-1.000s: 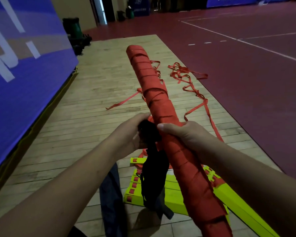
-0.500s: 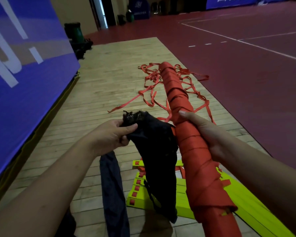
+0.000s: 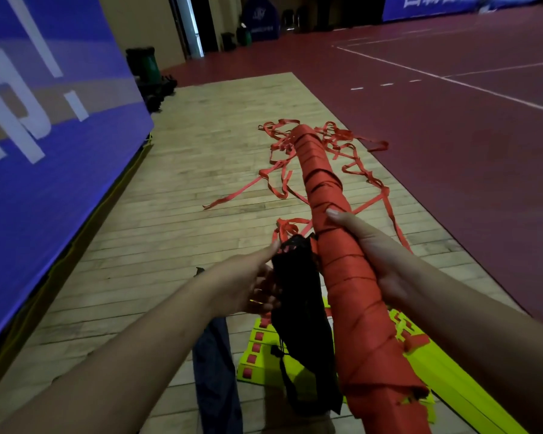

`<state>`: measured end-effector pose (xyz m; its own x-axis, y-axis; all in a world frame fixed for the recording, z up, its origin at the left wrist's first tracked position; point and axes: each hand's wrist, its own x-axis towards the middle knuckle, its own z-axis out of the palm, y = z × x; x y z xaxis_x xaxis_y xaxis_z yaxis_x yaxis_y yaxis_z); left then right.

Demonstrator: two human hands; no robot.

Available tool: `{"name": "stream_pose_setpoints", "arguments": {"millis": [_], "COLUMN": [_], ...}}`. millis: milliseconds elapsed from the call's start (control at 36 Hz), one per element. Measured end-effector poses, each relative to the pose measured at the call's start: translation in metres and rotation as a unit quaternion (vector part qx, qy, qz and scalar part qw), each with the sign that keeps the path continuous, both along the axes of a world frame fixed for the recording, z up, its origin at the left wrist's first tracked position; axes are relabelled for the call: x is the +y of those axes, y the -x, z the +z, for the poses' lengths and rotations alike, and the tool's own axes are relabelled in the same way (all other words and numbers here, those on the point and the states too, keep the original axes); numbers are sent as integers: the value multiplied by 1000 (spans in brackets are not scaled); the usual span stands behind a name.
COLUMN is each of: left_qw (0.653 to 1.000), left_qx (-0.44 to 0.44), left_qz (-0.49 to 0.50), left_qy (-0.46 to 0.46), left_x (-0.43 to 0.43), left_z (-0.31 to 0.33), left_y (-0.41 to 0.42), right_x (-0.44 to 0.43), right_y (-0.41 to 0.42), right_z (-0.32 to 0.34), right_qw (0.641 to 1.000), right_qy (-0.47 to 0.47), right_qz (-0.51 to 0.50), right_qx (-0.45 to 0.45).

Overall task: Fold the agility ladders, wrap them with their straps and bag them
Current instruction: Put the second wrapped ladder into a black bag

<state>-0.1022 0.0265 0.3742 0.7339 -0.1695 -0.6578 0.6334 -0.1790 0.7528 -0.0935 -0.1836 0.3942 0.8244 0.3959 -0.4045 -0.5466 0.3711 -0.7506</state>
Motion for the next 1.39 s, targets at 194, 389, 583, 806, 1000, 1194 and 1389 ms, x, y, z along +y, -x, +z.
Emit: {"name": "stream_pose_setpoints", "arguments": {"millis": [194,389,583,806,1000,1194,1389], "left_qw": [991,944,918,967,888,968,953], "left_qx": [-11,-89,-78,-175,-315,-215,-74], "left_qz": [75,245,258,156,93,89,237], "left_qy": [113,202,290,97,-321,-98,174], "left_x": [-17,-4,-4,-6,29,51,42], "left_z": [-22,0,17,12,11,16,24], "left_y": [-6,-19,-4,-3,-16,-11,-5], "right_x": [10,10,8,10,10,7,12], "right_y": [7,12,4,5,10,13,12], "right_z": [-4,-2,-11,-19,-19,-20,-28], "right_qw": [998,999,1000,997,997,996,992], "right_qy": [9,6,0,22,49,87,114], "right_qz": [65,50,-11,-20,7,10,3], "right_qx": [12,4,17,74,55,31,51]}}
